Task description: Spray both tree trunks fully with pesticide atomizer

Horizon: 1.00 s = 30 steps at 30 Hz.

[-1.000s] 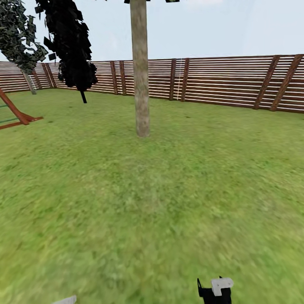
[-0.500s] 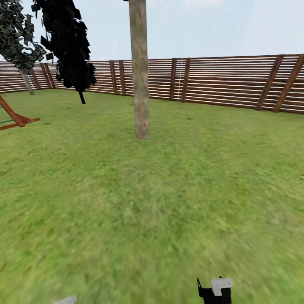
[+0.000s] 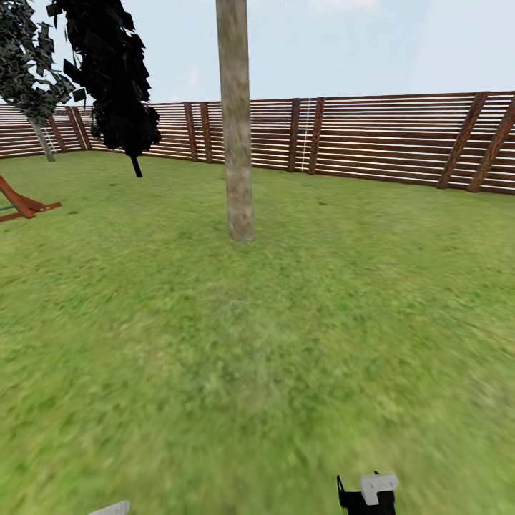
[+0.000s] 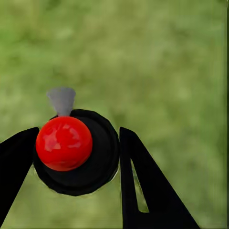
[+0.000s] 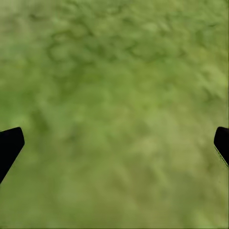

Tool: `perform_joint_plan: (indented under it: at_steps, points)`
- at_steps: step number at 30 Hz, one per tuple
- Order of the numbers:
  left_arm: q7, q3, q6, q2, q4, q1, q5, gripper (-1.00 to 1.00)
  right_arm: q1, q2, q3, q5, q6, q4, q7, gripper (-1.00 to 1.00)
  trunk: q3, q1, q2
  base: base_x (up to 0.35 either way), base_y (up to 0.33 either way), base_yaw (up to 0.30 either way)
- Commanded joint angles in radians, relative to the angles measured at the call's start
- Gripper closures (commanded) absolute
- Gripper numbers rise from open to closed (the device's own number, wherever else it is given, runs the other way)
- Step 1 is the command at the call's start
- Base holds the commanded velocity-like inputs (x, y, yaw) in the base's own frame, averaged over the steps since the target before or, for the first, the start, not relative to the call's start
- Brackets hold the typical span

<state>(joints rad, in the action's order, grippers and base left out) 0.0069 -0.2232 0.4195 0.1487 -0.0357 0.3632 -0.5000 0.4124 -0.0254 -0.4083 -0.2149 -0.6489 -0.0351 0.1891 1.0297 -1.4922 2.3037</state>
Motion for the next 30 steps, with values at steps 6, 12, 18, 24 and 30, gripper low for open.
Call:
perform_joint_plan:
  at_steps: [6, 12, 18, 24, 30]
  points:
    - [0.001, -0.008, 0.002, 0.000, 0.000, 0.000, -0.008, 1.00, 0.000, 0.000, -0.008, -0.007, -0.001, 0.000, 0.004, -1.00, 0.001, 0.000, 0.000, 0.339, 0.000, 0.000]
    - [0.001, -0.008, 0.002, 0.000, 0.000, 0.000, -0.008, 1.00, 0.000, 0.006, -0.009, -0.007, -0.003, -0.003, 0.004, -1.00, 0.001, 0.000, 0.000, 0.339, 0.000, 0.000]
    - [0.001, -0.008, 0.002, 0.000, 0.000, 0.000, -0.008, 1.00, 0.000, 0.005, -0.008, -0.009, -0.001, -0.002, 0.005, -1.00, 0.001, 0.000, 0.000, 0.339, 0.000, 0.000]
    - [0.001, -0.008, 0.004, 0.000, 0.000, 0.000, -0.008, 1.00, 0.000, 0.005, -0.008, -0.008, -0.002, -0.002, 0.004, -1.00, 0.001, 0.000, 0.000, 0.340, 0.000, 0.000]
    - [0.001, -0.008, 0.004, 0.000, 0.000, 0.000, -0.008, 1.00, 0.000, 0.005, -0.009, -0.007, -0.002, -0.002, 0.004, -1.00, 0.001, 0.000, 0.000, 0.340, 0.000, 0.000]
